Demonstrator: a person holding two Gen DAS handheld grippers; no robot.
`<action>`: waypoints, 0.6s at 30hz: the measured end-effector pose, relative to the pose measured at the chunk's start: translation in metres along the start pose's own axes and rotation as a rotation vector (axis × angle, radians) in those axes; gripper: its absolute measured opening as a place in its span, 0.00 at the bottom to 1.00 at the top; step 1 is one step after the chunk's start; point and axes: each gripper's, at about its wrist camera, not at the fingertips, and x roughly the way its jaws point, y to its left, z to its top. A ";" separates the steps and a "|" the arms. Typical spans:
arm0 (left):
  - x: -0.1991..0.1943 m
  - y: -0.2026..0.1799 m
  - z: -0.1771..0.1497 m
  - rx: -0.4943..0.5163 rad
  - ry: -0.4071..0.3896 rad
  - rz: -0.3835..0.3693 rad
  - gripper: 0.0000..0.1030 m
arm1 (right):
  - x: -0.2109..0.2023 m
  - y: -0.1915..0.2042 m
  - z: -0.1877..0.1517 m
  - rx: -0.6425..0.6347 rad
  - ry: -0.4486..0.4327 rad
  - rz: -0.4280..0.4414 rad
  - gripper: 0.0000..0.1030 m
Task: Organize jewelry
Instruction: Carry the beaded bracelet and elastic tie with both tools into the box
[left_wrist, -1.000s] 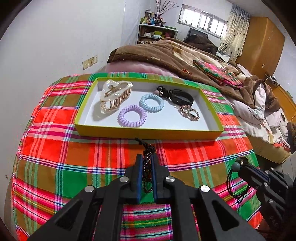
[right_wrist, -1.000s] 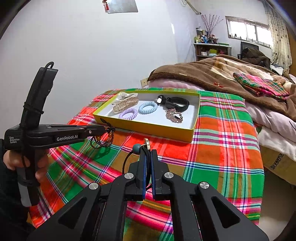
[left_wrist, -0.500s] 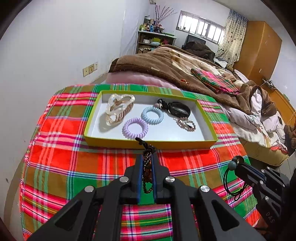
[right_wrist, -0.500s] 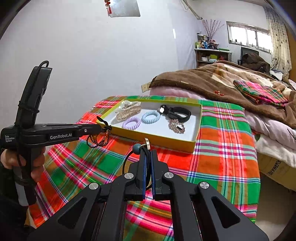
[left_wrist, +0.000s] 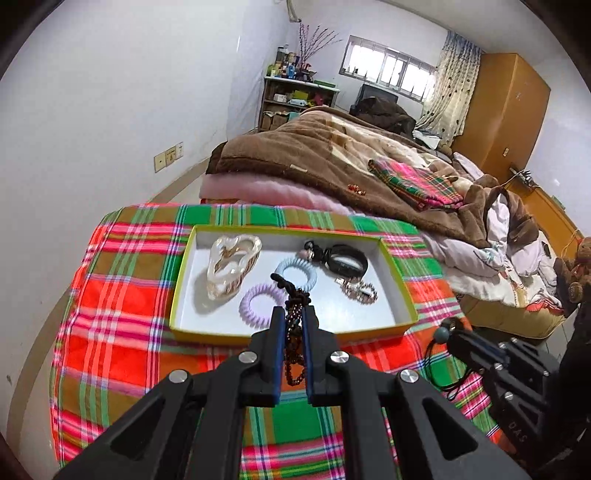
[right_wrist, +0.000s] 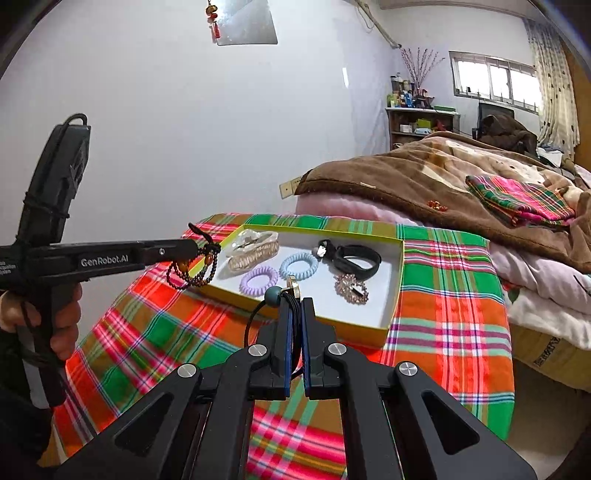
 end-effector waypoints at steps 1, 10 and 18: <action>0.001 0.000 0.003 0.001 -0.004 -0.001 0.09 | 0.003 -0.001 0.002 0.003 0.002 0.000 0.04; 0.020 0.000 0.026 0.004 -0.002 -0.034 0.09 | 0.028 -0.012 0.018 0.035 0.012 -0.012 0.04; 0.044 -0.004 0.041 0.011 0.018 -0.060 0.09 | 0.055 -0.024 0.026 0.068 0.035 -0.037 0.04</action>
